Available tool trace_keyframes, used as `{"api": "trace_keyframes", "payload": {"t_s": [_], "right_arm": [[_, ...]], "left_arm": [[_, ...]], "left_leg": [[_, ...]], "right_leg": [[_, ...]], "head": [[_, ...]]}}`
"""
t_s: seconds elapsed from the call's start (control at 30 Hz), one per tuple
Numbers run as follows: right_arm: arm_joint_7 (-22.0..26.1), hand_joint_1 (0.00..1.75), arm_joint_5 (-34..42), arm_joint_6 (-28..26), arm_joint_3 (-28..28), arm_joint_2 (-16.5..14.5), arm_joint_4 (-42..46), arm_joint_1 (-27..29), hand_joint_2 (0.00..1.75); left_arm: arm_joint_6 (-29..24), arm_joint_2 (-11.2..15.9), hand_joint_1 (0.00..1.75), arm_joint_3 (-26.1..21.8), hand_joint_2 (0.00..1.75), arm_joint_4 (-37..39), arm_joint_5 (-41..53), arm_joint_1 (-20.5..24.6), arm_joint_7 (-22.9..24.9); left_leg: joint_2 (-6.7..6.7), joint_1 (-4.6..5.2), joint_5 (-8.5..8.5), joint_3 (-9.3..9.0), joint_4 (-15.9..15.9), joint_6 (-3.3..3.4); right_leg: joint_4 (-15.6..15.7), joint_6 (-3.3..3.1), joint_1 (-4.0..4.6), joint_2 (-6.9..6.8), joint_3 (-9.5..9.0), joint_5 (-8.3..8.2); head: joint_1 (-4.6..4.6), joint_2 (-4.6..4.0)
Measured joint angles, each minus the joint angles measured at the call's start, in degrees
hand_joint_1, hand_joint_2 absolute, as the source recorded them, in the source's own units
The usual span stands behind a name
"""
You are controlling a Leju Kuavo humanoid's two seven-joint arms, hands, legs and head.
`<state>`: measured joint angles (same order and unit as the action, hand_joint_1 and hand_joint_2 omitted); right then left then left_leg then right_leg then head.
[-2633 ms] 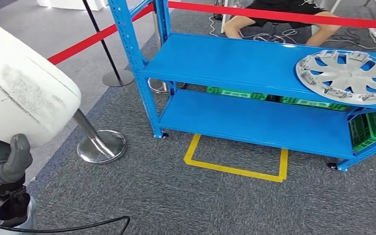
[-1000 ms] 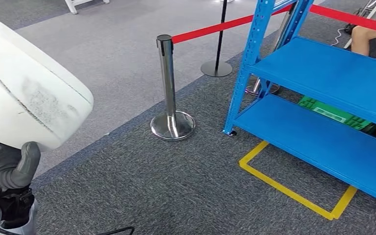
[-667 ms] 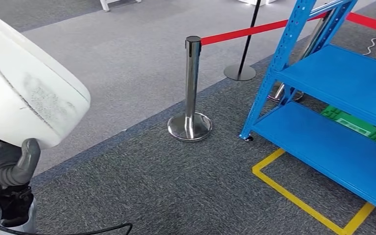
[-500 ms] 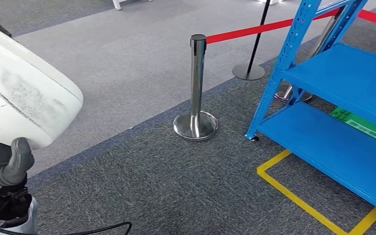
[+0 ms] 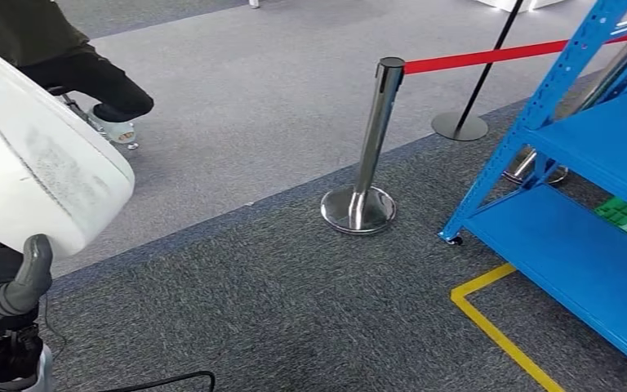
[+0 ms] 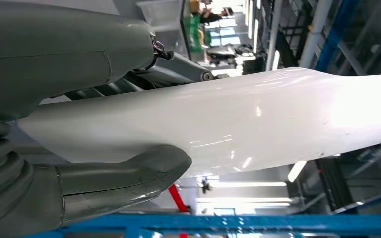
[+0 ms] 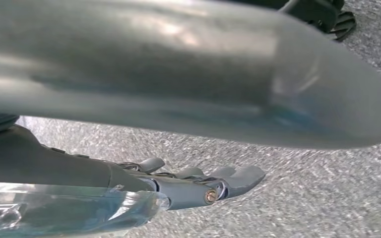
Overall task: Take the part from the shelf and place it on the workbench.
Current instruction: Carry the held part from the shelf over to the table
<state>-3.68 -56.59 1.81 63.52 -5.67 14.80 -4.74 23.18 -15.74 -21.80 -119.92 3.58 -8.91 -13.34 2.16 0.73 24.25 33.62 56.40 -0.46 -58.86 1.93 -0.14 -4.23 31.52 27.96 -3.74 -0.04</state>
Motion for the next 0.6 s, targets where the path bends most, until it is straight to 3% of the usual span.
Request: {"api": "trace_keyframes", "payload": {"t_s": [0.07,0.13,0.17,0.2,0.23,0.3,0.37,0.43,0.5,0.57,0.6], "right_arm": [[0.29,0.00,-0.37,0.29,0.00,0.06,0.00,0.01,0.00],[0.36,0.00,-0.61,0.42,0.00,0.11,0.00,0.14,0.00],[0.35,0.00,-0.71,0.43,0.00,0.11,-0.01,0.26,0.00],[0.22,0.00,-0.83,0.44,0.00,0.13,-0.01,0.37,0.00],[-0.02,0.00,-0.99,0.45,-0.01,0.14,-0.02,0.46,0.00],[-0.63,0.00,-1.41,0.56,-0.04,0.23,-0.02,0.51,0.00],[-0.97,0.00,-1.67,0.78,-0.07,0.28,-0.07,0.45,0.00],[-1.14,0.00,-1.75,0.95,-0.08,0.26,-0.14,0.29,0.00],[-1.28,0.00,-1.80,0.98,-0.11,0.25,-0.15,0.19,0.00],[-1.32,0.00,-1.84,0.97,-0.14,0.30,-0.15,0.19,0.00],[-1.54,0.00,-1.95,0.97,-0.16,0.33,-0.15,0.21,0.00]], "left_arm": [[0.01,-0.01,1.75,0.10,1.75,-0.05,1.10,0.21,-0.41],[0.02,-0.02,1.75,0.40,1.75,-0.06,1.63,0.55,-0.69],[0.03,-0.02,1.75,0.50,1.75,-0.05,1.74,0.60,-0.80],[0.09,-0.01,1.75,0.54,1.75,-0.05,1.66,0.62,-1.12],[0.14,0.00,1.75,0.58,1.75,-0.05,1.43,0.72,-1.69],[0.23,0.02,1.75,0.83,1.75,-0.05,0.86,1.30,-3.09],[0.18,0.03,1.75,1.25,1.75,-0.05,0.71,2.12,-3.78],[0.14,0.04,1.75,1.67,1.75,-0.05,0.73,2.57,-3.90],[0.11,0.07,1.75,1.89,1.75,-0.05,0.73,2.68,-3.93],[0.07,0.14,1.75,1.93,1.75,-0.05,0.72,2.84,-3.97],[0.05,0.18,1.75,1.96,1.75,-0.05,0.72,2.98,-4.06]], "left_leg": [[-0.96,-0.28,-0.31,-0.13,-0.36,0.68],[-1.94,-0.40,-0.38,-0.19,-0.41,1.06],[-2.47,-0.39,-0.37,-0.20,-0.40,1.13],[-3.03,-0.39,-0.36,-0.22,-0.39,1.16],[-3.61,-0.42,-0.35,-0.27,-0.38,1.16],[-4.87,-0.61,-0.30,-0.40,-0.25,0.96],[-6.07,-0.62,-0.12,-0.28,0.22,0.38],[-6.89,-0.56,-0.18,0.05,0.48,-0.30],[-7.31,-0.69,-0.33,0.24,0.39,-0.81],[-6.07,-0.66,1.04,1.20,2.29,-1.32],[-4.98,-0.64,2.63,2.54,5.03,-1.58]], "right_leg": [[-2.61,0.47,-0.07,1.68,1.08,1.79],[-9.72,0.65,-0.10,3.68,4.46,5.35],[-13.48,0.68,-0.08,4.01,6.37,6.78],[-15.86,0.72,-0.07,4.12,7.73,7.28],[-16.03,0.75,-0.09,4.15,8.07,6.57],[-10.00,0.86,-0.35,4.73,5.58,2.46],[-2.96,0.97,-0.80,6.63,2.24,-0.42],[-0.83,0.46,-0.86,7.54,1.19,-0.75],[-0.74,-0.45,-0.75,6.68,1.20,-1.03],[-0.56,-1.15,-0.82,5.82,1.15,-1.23],[-0.50,-1.40,-0.83,5.34,1.16,-1.25]], "head": [[0.21,0.00],[0.50,0.00],[0.58,0.00],[0.59,0.00],[0.58,0.00],[0.60,0.00],[0.66,0.00],[0.63,0.00],[0.58,0.00],[0.28,0.00],[0.10,0.00]]}}
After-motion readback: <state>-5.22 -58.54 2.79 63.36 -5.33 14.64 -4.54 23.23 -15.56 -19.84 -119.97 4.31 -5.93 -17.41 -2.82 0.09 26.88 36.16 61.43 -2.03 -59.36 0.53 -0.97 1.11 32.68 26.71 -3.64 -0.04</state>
